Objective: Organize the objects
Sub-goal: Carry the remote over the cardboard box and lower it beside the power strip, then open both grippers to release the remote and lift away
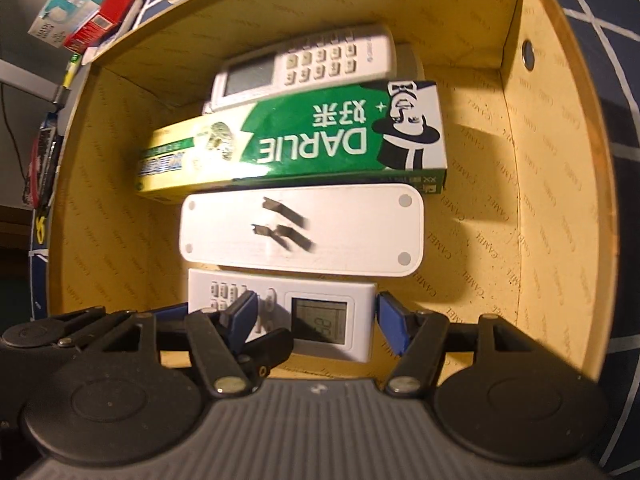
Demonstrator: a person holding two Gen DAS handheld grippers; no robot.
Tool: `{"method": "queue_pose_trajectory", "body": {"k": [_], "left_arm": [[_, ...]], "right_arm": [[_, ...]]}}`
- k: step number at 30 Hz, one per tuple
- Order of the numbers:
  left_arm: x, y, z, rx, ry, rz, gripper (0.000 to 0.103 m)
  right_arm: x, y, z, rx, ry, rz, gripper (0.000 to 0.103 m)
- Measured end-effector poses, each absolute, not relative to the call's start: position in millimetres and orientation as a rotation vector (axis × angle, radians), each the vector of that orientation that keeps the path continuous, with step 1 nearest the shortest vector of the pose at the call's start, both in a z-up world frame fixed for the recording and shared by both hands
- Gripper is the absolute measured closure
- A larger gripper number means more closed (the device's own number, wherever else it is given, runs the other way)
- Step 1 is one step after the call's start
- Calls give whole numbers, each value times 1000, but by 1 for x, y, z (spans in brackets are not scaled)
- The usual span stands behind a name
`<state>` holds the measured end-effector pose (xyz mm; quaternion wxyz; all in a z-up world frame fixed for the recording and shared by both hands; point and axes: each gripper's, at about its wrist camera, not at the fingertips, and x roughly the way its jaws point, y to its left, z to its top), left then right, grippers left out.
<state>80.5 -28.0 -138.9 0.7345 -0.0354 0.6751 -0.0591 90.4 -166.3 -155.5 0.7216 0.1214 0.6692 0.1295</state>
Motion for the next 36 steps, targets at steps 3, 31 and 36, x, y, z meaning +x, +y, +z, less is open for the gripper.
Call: {"method": "queue_pose_trajectory", "body": {"k": [3, 31, 36], "left_arm": [[84, -27, -146, -84, 1495, -133, 32], [85, -27, -130, -79, 1471, -103, 18], [75, -23, -110, -67, 1431, -71, 13]], "right_arm": [[93, -166, -162, 266, 1489, 279, 38], [101, -178, -163, 286, 1491, 253, 37], [97, -184, -145, 286, 1455, 274, 36]]}}
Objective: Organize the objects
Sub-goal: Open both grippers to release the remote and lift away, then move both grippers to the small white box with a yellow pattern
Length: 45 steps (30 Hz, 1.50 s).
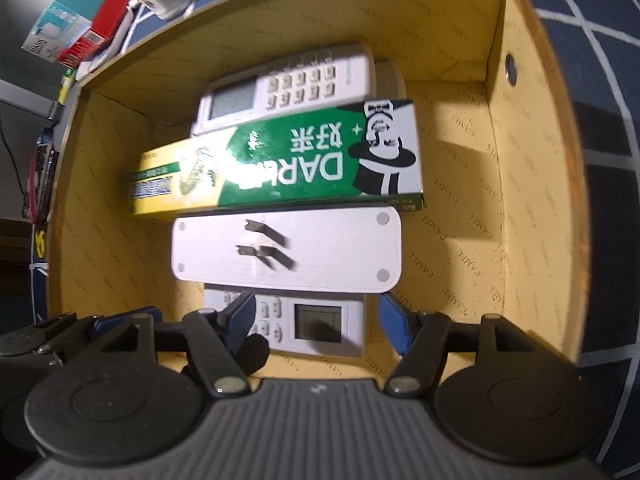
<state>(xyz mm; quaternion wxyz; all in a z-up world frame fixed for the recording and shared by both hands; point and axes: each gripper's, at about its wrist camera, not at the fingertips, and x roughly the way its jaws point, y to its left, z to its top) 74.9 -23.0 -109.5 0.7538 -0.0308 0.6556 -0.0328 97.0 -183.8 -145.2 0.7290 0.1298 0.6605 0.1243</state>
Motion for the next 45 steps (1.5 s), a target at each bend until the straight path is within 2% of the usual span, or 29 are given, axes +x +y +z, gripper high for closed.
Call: {"method": "queue_pose_trajectory", "body": {"k": [4, 8, 23, 35, 45], "left_arm": [[73, -25, -96, -75, 1407, -36, 10], [65, -31, -83, -80, 1381, -14, 7], [37, -51, -40, -39, 1296, -11, 0], [23, -90, -31, 64, 1255, -90, 0], [27, -163, -27, 103, 1211, -142, 0]], "right_arm": [[93, -186, -125, 278, 1417, 306, 35], [90, -187, -97, 264, 1366, 321, 30], [65, -226, -39, 218, 1245, 328, 0], [30, -286, -23, 268, 1177, 210, 0], [24, -373, -18, 244, 1143, 139, 0]]}}
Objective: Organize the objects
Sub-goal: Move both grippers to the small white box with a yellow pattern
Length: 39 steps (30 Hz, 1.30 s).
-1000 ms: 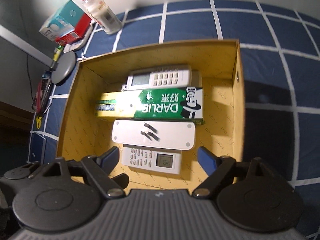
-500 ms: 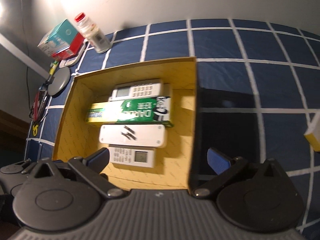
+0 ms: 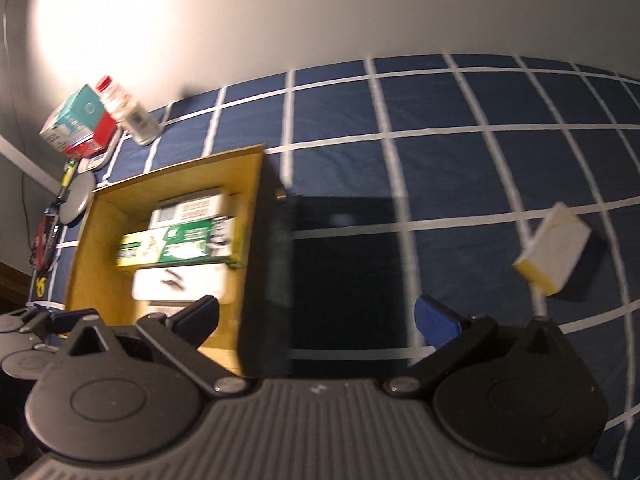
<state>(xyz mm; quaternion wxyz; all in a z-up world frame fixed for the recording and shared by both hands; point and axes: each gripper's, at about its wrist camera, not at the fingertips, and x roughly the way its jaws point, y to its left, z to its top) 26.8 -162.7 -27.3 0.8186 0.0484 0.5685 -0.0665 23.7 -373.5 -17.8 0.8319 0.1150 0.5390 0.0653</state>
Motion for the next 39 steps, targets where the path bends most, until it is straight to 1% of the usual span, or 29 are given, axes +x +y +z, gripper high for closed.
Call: {"method": "queue_pose_trajectory", "body": {"k": [8, 15, 21, 31, 39], "left_arm": [[32, -249, -39, 88, 1231, -133, 0], [32, -321, -56, 48, 1256, -100, 0], [29, -371, -74, 8, 1290, -61, 0], [42, -411, -99, -38, 1343, 20, 0], [64, -419, -124, -47, 1391, 64, 0]], "right_arm": [[36, -468, -21, 153, 1180, 204, 0], [56, -538, -36, -10, 1245, 341, 0], [76, -586, -54, -79, 1287, 396, 0], [121, -623, -89, -110, 1351, 490, 0], [157, -625, -137, -86, 1428, 553, 2]]}}
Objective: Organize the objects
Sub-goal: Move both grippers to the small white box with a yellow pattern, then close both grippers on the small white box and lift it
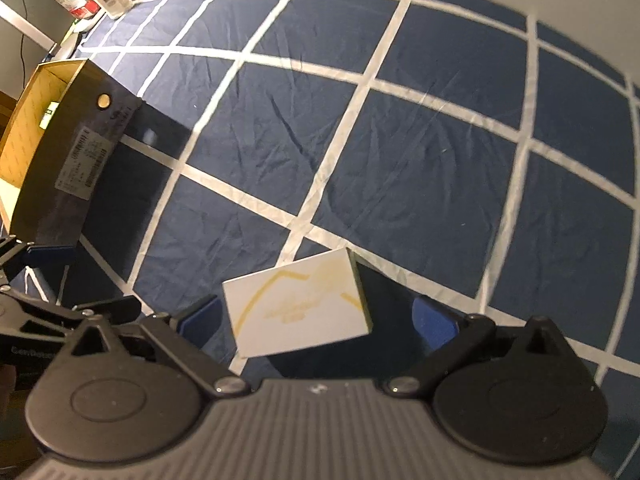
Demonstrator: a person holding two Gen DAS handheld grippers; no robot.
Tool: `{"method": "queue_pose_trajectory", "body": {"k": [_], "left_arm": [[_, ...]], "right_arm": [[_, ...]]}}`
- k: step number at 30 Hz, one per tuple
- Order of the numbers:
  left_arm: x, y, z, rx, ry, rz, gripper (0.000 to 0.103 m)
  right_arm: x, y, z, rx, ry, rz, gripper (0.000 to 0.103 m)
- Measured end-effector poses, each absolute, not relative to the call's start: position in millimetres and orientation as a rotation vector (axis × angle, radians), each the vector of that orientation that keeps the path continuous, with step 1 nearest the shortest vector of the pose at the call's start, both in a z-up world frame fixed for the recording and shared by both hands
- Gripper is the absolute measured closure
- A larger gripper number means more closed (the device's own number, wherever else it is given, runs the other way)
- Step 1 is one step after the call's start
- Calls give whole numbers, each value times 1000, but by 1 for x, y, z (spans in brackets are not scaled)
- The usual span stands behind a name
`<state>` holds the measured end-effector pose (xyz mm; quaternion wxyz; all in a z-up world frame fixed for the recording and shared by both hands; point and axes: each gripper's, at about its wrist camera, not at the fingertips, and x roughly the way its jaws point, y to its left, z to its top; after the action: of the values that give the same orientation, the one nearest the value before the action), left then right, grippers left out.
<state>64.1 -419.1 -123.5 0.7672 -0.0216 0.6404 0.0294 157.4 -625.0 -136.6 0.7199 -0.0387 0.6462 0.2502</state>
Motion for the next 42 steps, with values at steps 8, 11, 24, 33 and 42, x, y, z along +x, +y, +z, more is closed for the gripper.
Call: {"method": "queue_pose_trajectory", "body": {"k": [8, 11, 24, 33, 42], "left_arm": [[70, -423, -140, -46, 1422, 92, 0], [70, -421, -142, -55, 1429, 90, 0], [63, -418, -153, -93, 1449, 28, 0], [70, -426, -169, -84, 1489, -172, 0], [76, -447, -182, -79, 1525, -311, 5]], "right_arm": [[167, -618, -169, -36, 1499, 569, 20], [165, -615, -174, -39, 1513, 544, 28], [127, -614, -182, 266, 1581, 317, 28], [122, -609, -180, 272, 1502, 272, 27], [132, -610, -187, 273, 1501, 331, 27]]}}
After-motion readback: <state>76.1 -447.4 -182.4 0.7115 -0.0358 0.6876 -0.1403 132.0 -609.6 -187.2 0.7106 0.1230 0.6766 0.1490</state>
